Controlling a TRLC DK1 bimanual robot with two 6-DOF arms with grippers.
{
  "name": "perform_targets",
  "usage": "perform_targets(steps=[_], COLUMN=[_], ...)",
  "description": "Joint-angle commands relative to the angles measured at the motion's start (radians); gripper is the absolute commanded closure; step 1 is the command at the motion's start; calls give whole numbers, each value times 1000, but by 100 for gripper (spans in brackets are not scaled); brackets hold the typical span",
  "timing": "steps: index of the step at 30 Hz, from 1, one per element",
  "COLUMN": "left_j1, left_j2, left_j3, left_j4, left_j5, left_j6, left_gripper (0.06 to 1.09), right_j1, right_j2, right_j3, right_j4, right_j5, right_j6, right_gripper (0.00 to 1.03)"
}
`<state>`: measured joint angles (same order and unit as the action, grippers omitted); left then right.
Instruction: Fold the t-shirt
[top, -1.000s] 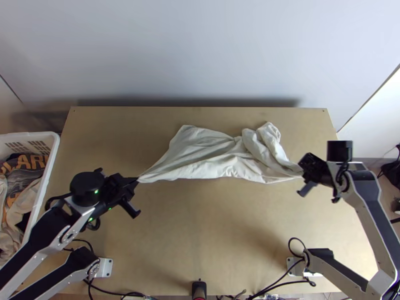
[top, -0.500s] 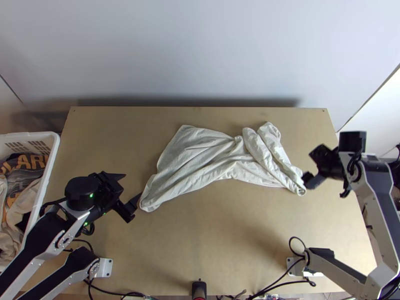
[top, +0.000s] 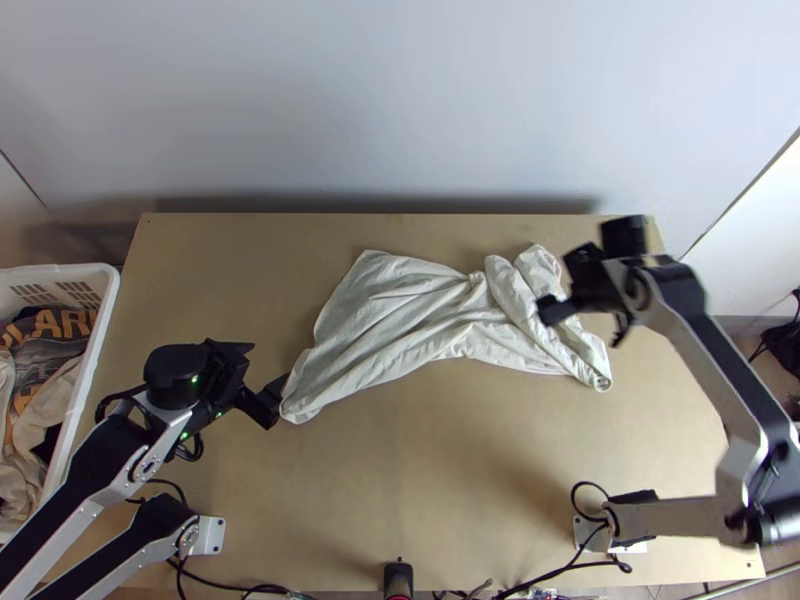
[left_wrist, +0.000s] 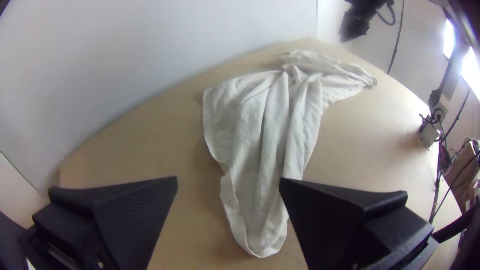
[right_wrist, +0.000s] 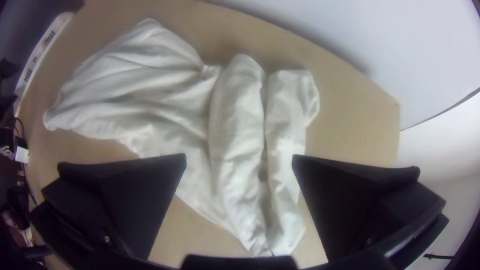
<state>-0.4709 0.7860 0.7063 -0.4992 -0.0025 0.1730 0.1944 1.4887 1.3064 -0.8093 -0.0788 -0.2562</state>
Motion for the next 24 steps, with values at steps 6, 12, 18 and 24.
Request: perform_targets(steps=[6, 12, 18, 24], left_j1=[49, 61, 74, 110], left_j2=[2, -1, -25, -37], left_j3=[-21, -36, -42, -42], left_j4=[14, 19, 17, 13], left_j5=[-10, -11, -17, -17], left_j6=[-33, -43, -47, -38], left_gripper=[10, 10, 10, 10], right_j1=[100, 114, 129, 128], right_j2=[329, 479, 568, 636], right_j3=[235, 386, 438, 468], right_j4=[157, 163, 163, 168], right_j5=[31, 77, 96, 126], right_j6=[115, 117, 137, 137], right_gripper=[5, 5, 5, 5])
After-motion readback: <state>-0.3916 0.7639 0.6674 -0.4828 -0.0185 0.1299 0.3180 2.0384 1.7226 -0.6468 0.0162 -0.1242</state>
